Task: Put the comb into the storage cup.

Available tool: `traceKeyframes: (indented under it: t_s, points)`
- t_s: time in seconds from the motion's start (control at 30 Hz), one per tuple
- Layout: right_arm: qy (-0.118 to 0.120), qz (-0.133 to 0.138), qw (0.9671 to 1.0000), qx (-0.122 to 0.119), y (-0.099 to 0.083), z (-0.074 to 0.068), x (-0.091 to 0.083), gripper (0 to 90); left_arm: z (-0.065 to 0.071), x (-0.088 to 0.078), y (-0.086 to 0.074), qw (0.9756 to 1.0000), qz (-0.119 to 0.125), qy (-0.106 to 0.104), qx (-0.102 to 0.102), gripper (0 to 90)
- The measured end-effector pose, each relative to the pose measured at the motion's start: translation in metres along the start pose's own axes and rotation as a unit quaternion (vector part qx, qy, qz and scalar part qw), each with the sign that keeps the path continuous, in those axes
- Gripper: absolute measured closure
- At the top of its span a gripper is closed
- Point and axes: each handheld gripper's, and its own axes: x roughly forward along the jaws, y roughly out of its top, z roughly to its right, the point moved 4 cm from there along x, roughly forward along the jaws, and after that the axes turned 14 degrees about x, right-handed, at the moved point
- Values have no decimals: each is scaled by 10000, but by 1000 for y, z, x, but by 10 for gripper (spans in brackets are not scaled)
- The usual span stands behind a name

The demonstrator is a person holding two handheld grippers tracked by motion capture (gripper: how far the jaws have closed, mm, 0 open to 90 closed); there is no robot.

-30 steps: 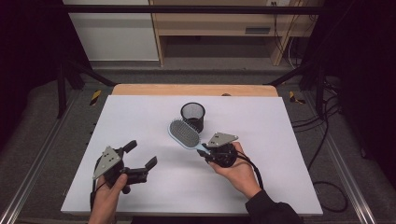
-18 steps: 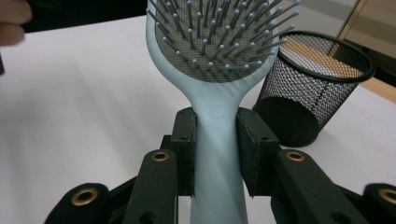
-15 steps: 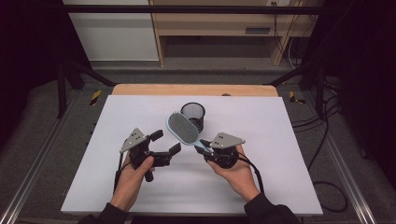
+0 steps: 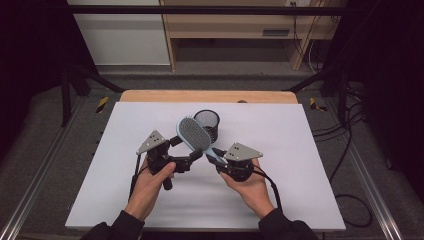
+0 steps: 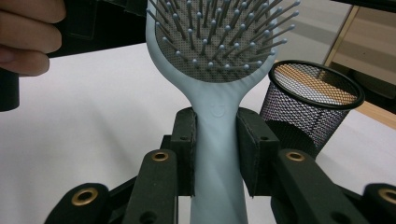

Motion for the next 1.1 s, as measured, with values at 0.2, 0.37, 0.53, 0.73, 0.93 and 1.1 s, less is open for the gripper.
traceKeyframes:
  t_s: [0.2,0.37,0.53,0.73,0.93,1.1]
  points:
    - [44,107,9999,62,1,-2,0,696,1,6,6,10000,8,-1,-35,38]
    - [67,171,9998,57,2,-4,-1,696,3,12,8,9998,-136,82,120,43]
    - [42,231,9997,84,4,-4,-2,696,4,15,11,9998,-94,172,58,51]
    - [40,270,9996,55,4,-6,-3,696,2,16,13,9998,-76,191,18,66]
    - [26,292,9996,40,4,-8,-3,696,2,16,14,9998,-5,201,-97,90]
    - [49,301,9995,34,4,-9,-3,696,4,14,17,9997,20,207,-93,110]
